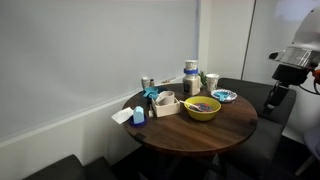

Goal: Put the blue serving spoon in the yellow cereal bowl

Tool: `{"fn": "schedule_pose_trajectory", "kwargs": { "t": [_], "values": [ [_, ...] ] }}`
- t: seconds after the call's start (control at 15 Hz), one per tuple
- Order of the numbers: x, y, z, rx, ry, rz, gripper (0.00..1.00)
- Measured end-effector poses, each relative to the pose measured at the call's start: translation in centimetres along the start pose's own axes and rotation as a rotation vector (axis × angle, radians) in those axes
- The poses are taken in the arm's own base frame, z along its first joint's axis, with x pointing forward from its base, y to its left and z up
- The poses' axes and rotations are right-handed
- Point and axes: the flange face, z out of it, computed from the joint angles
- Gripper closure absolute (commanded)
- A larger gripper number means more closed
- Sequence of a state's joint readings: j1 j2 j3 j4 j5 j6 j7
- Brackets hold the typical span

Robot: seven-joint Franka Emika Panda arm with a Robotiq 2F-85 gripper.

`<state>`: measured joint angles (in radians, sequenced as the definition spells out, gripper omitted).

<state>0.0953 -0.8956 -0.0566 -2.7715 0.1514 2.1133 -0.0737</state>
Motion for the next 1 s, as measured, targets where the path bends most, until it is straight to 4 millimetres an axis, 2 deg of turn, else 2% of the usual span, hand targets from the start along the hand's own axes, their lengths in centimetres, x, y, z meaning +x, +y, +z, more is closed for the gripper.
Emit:
{"fn": "schedule_pose_trajectory", "kwargs": {
  "t": [0.8,1.0],
  "values": [
    [0.0,0.1,-0.1,-0.002,0.003,0.003,0.0],
    [0.2,2.0,-1.7,-0.016,0.048,0.03,0.0]
  ]
}}
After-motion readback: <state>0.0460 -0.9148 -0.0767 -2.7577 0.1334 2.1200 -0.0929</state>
